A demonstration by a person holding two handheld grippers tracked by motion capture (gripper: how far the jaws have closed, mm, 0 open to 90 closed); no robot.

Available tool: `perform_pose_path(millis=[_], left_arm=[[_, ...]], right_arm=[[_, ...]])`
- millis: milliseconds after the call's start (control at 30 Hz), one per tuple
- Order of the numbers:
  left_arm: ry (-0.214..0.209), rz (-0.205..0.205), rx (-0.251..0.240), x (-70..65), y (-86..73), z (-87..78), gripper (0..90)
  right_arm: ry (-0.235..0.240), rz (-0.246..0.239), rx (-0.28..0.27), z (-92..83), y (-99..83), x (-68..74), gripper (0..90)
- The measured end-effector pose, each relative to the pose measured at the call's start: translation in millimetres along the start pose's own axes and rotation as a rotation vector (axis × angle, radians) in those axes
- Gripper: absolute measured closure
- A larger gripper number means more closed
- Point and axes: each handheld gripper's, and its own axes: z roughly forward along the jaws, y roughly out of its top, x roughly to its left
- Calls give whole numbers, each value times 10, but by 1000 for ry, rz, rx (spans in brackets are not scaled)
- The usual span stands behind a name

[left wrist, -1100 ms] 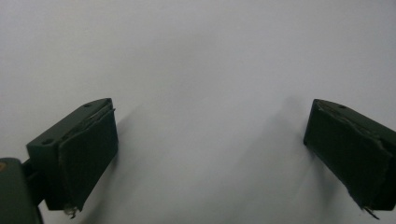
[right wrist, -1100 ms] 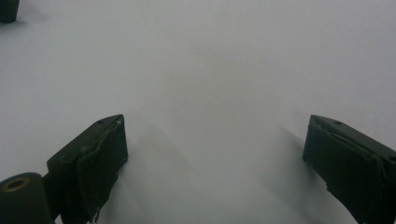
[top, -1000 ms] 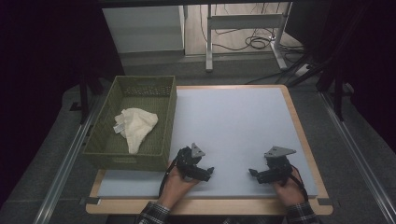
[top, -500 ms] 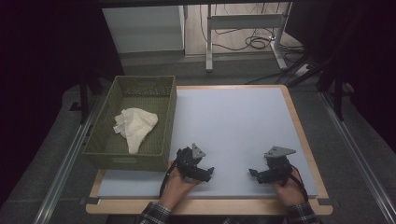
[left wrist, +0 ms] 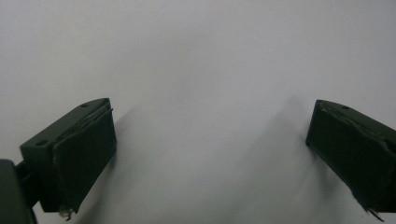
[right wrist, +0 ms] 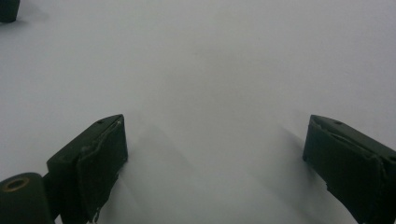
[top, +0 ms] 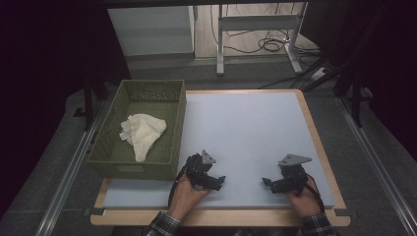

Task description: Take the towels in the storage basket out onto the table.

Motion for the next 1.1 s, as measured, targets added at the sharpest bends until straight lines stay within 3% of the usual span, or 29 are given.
perform_pose_path(millis=[100,233,800,1100], left_arm=[[-17,12,31,10,46,-5,18],[-85,16,56,13,200,-41,34],[-132,165,105,-58,621,-126,24],[-169,209,104,-17,860,-258,18]], right_arm=[[-1,-1,0,0,0,1,66],[-1,-1,-1,-1,-1,1,66],[-1,-1,-2,-1,-2,1,66],[-1,-3,-2,0,-2,0,66]])
